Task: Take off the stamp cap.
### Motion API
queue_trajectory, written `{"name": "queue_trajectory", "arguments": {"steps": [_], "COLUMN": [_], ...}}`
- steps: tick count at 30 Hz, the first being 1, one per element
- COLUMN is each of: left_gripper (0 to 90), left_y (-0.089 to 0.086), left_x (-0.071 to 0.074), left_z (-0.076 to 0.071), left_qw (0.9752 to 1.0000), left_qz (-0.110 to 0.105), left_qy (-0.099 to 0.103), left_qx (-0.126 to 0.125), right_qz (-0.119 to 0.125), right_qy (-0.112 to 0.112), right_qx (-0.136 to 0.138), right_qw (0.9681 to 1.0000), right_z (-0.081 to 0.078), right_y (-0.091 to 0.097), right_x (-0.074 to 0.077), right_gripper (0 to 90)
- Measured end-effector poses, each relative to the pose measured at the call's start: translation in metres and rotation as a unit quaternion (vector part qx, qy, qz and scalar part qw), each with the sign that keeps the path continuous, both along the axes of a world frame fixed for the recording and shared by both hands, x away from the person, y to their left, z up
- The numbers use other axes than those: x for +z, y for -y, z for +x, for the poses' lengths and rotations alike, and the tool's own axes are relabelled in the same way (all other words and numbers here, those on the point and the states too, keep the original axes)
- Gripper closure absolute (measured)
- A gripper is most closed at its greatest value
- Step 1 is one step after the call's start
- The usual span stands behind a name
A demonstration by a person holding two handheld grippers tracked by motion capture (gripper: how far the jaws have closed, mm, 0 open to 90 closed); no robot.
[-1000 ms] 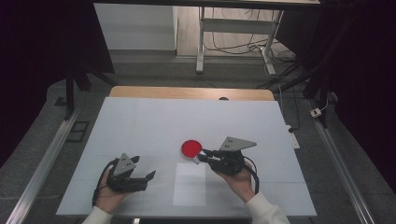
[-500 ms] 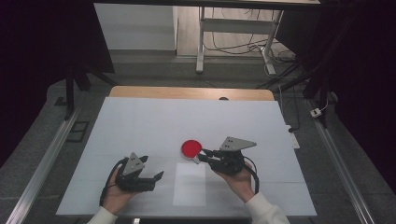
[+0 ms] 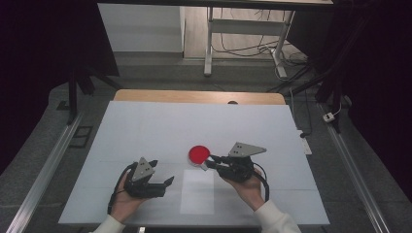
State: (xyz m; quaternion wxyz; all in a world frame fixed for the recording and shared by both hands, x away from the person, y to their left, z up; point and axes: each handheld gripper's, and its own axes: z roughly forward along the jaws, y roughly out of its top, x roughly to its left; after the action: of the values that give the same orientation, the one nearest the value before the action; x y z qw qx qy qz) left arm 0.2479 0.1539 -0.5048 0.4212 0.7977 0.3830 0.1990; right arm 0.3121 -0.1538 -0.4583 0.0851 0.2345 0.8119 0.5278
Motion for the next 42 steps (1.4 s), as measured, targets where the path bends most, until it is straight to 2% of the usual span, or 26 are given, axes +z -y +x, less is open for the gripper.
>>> {"name": "queue_trajectory", "arguments": {"steps": [32, 42], "left_gripper": [19.2, 19.2], "left_y": [0.040, 0.048], "left_x": [0.003, 0.003], "left_z": [0.015, 0.019], "left_qw": [0.9993, 0.9991], "left_qz": [0.008, 0.012], "left_qy": [0.007, 0.008], "left_qx": [-0.036, -0.041], "right_qz": [0.001, 0.000], "right_qy": [0.004, 0.005], "right_qx": [-0.001, -0.001], "right_qw": [1.0000, 1.0000], "right_z": [-0.001, -0.001], "right_y": [-0.002, -0.003], "right_x": [-0.001, -0.001], "right_gripper": [75.1, 75.1]}}
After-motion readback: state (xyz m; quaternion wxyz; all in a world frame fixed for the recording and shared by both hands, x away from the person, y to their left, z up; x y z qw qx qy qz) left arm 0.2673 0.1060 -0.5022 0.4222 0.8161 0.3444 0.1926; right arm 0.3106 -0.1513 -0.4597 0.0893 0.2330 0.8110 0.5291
